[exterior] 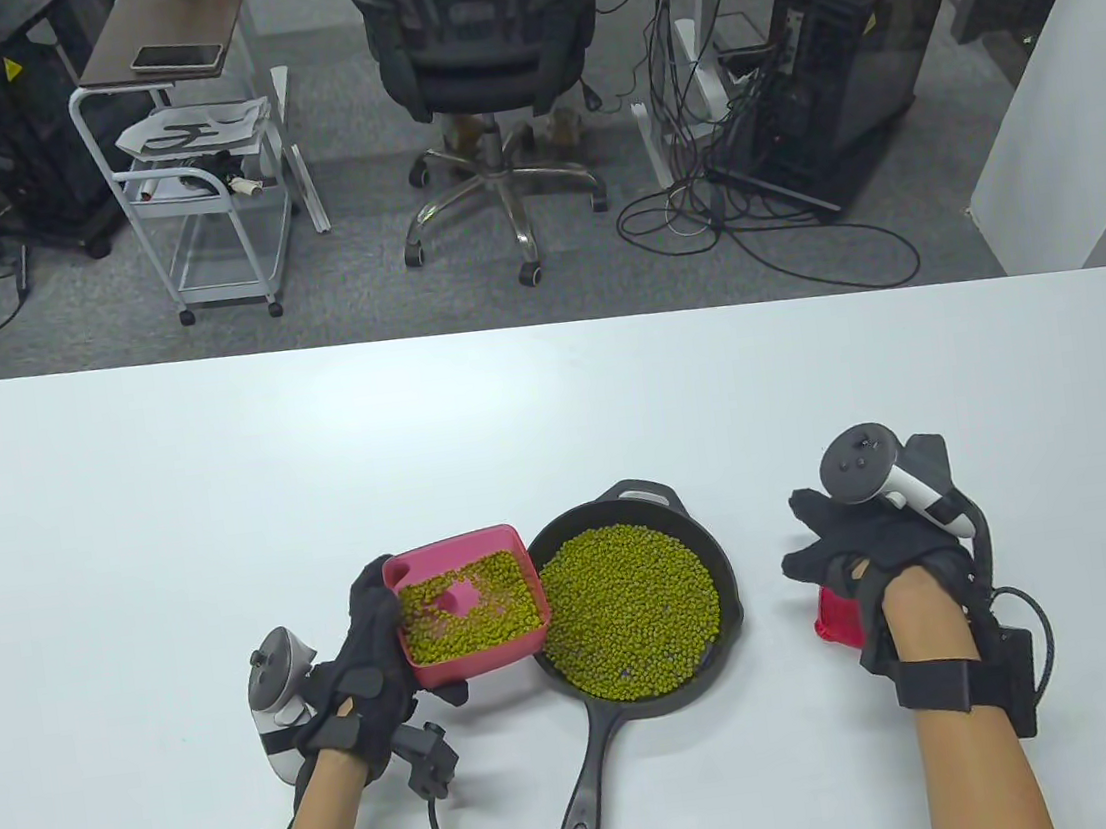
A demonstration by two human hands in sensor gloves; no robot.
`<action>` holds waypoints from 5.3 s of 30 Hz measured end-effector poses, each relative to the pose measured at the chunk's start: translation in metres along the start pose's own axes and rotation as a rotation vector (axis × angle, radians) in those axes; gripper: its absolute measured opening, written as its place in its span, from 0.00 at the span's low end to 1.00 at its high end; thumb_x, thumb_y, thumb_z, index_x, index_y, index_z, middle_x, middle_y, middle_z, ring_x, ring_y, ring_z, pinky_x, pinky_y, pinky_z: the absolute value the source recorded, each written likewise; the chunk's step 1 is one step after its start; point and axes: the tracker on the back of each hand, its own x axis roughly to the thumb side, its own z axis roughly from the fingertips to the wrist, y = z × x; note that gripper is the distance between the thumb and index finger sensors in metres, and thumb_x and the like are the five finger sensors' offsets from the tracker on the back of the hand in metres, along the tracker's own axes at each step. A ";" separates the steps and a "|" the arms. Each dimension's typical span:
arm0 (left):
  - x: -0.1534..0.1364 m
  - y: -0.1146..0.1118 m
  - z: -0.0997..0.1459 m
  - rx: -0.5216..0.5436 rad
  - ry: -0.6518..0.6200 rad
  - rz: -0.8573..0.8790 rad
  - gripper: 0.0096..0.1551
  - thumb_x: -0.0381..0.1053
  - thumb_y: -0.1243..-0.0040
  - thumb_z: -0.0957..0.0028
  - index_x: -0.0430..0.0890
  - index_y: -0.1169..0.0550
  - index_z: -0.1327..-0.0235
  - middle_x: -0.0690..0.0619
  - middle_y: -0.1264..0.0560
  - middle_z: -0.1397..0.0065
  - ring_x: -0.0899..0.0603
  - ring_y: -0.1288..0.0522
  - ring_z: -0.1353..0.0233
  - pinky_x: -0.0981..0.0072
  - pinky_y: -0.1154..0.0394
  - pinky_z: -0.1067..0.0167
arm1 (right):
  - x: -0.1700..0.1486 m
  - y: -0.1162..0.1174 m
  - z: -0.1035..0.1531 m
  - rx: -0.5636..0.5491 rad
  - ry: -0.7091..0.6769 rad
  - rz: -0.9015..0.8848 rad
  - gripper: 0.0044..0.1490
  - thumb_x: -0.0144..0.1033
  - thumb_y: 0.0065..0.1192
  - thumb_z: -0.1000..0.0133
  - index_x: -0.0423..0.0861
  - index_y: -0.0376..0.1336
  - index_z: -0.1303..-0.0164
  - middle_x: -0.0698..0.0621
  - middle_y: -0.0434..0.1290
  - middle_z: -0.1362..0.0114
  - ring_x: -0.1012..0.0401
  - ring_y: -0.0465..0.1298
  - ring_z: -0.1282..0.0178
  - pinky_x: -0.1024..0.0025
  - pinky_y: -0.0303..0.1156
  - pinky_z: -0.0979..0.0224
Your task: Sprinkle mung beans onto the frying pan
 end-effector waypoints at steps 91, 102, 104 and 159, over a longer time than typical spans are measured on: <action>-0.017 -0.032 -0.001 -0.121 0.006 -0.066 0.51 0.80 0.52 0.46 0.58 0.56 0.21 0.40 0.42 0.18 0.31 0.21 0.47 0.49 0.18 0.64 | 0.258 0.065 0.094 -0.144 -0.859 0.450 0.70 0.63 0.85 0.59 0.56 0.46 0.14 0.31 0.40 0.10 0.30 0.45 0.16 0.26 0.62 0.27; -0.020 -0.031 -0.003 -0.120 0.024 -0.031 0.50 0.80 0.55 0.45 0.58 0.56 0.20 0.40 0.40 0.19 0.33 0.19 0.48 0.51 0.17 0.63 | 0.237 0.059 0.084 -0.178 -0.854 0.187 0.63 0.71 0.65 0.48 0.54 0.41 0.12 0.33 0.39 0.09 0.32 0.45 0.15 0.30 0.60 0.25; -0.019 -0.032 -0.003 -0.132 0.011 0.007 0.49 0.80 0.56 0.45 0.58 0.56 0.20 0.41 0.41 0.19 0.34 0.19 0.48 0.52 0.17 0.62 | 0.221 0.055 0.075 -0.217 -0.796 -0.020 0.59 0.71 0.56 0.44 0.52 0.40 0.12 0.33 0.41 0.10 0.31 0.48 0.16 0.32 0.62 0.26; -0.014 -0.043 -0.010 -0.001 -0.004 0.062 0.43 0.78 0.57 0.42 0.59 0.44 0.18 0.43 0.37 0.21 0.36 0.22 0.41 0.49 0.20 0.52 | 0.149 0.137 0.046 -0.106 -0.538 -0.845 0.49 0.68 0.40 0.34 0.50 0.38 0.11 0.38 0.73 0.34 0.39 0.77 0.47 0.61 0.79 0.52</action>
